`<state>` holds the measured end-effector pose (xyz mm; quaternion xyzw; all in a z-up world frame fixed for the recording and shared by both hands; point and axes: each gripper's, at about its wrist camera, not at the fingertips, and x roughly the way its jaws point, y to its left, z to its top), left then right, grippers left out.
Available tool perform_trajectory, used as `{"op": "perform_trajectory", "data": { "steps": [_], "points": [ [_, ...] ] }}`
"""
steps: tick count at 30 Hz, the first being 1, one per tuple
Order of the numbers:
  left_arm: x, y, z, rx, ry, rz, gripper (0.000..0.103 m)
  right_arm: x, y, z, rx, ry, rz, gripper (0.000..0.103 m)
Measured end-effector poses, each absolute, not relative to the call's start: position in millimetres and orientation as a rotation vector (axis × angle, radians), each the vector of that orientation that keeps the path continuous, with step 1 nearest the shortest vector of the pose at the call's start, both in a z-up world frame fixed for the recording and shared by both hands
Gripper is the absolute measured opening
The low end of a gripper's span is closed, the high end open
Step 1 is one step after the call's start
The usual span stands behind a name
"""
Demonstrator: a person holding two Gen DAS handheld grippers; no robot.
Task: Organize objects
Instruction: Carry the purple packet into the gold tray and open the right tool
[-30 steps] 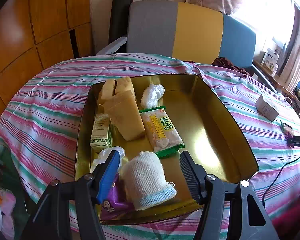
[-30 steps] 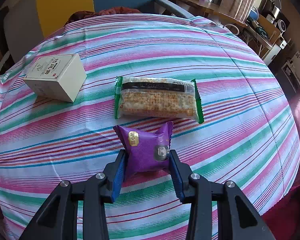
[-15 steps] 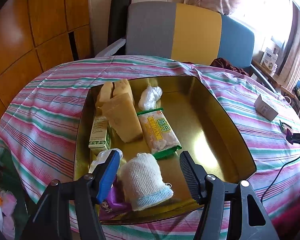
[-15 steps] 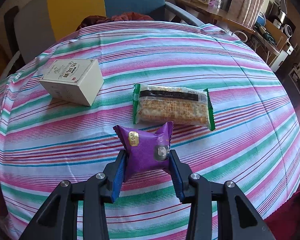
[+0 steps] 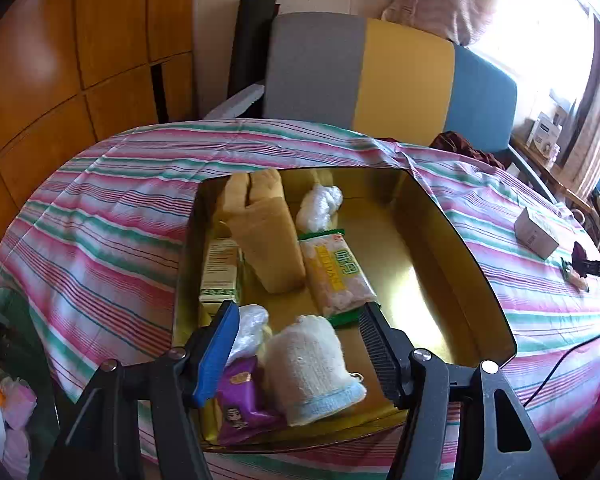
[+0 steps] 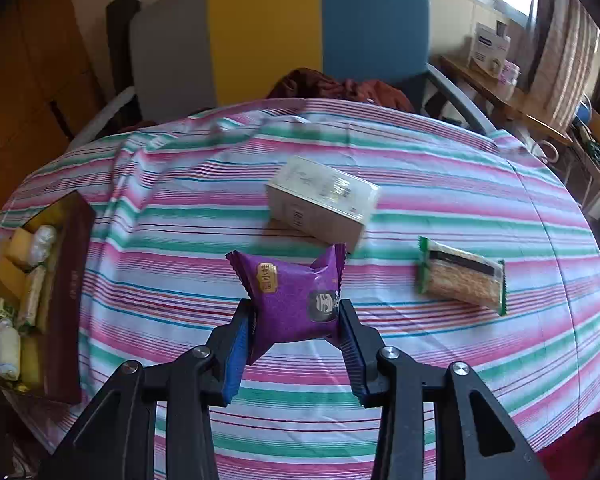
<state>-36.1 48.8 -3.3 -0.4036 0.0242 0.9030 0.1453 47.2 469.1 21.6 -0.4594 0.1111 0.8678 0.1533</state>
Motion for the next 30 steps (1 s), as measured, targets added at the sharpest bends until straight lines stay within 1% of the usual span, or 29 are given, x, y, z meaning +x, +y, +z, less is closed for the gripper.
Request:
{"op": "perform_trajectory", "data": {
  "steps": [7, 13, 16, 20, 27, 30],
  "points": [
    [-37, 34, -2, -1.159, 0.031, 2.631, 0.063, 18, 370, 49, -1.350, 0.209, 2.744, 0.042],
    [-40, 17, -2, -1.166, -0.009, 2.666, 0.063, -5, 271, 54, -1.466, 0.075, 2.954, 0.041],
    [-41, 8, -2, -1.170, -0.031, 2.681, 0.063, -16, 231, 43, -1.559, 0.000, 3.002, 0.041],
    [-42, -1, -4, -1.183, -0.057, 2.691, 0.063, -30, 191, 14, -1.702, -0.121, 2.982, 0.041],
    [-45, -12, -13, -1.211, -0.094, 2.686, 0.064, -43, 166, -28, -1.878, -0.204, 2.883, 0.042],
    [-45, -14, -15, -1.213, -0.106, 2.682, 0.065, -45, 164, -36, -1.914, -0.199, 2.862, 0.043]
  ]
}}
